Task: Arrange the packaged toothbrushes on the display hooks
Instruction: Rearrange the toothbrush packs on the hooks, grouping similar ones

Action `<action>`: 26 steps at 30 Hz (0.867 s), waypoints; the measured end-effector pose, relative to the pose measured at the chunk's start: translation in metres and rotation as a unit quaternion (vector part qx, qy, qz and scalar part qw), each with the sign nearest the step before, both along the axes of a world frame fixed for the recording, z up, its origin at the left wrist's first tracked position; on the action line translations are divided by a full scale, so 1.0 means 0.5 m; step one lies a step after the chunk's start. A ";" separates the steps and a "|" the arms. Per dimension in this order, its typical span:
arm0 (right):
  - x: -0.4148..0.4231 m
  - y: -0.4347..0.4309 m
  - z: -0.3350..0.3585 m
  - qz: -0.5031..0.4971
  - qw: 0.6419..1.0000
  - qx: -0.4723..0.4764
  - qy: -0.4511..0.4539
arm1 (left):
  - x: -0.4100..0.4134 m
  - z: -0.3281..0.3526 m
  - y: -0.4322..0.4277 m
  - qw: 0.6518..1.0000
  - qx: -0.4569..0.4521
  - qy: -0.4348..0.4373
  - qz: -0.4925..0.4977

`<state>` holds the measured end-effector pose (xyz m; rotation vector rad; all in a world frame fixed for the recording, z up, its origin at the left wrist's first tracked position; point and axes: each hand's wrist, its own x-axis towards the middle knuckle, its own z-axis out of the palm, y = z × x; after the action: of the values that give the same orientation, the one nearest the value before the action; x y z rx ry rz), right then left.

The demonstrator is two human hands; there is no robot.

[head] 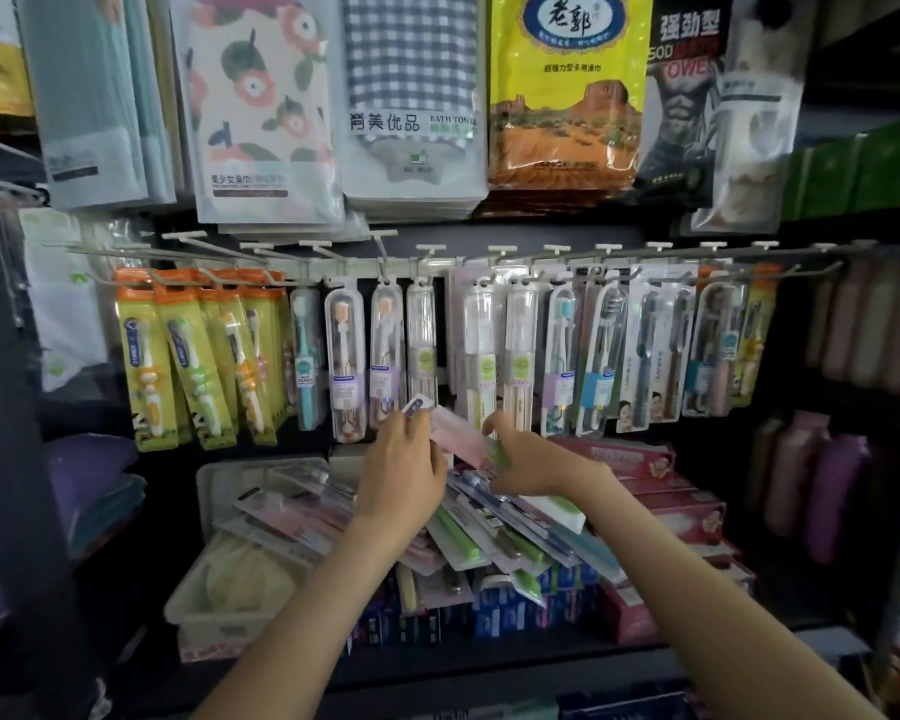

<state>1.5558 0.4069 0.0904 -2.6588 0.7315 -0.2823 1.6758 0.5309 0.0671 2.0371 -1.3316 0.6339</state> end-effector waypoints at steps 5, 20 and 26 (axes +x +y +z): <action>0.001 -0.008 -0.067 0.011 0.998 0.011 0.067 | 0.006 -0.027 -0.005 0.992 0.124 0.000 -0.029; 0.031 0.000 -0.061 -0.089 0.971 -0.148 -0.165 | 0.026 -0.050 -0.013 0.987 0.134 0.073 -0.041; 0.096 -0.003 0.008 -0.182 0.897 -0.097 -0.390 | 0.018 -0.008 0.000 0.998 0.016 0.046 -0.026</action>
<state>1.6038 0.4055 0.0946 -2.2258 0.9250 -1.4792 1.6850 0.5308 0.0628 2.0260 -1.3439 0.4933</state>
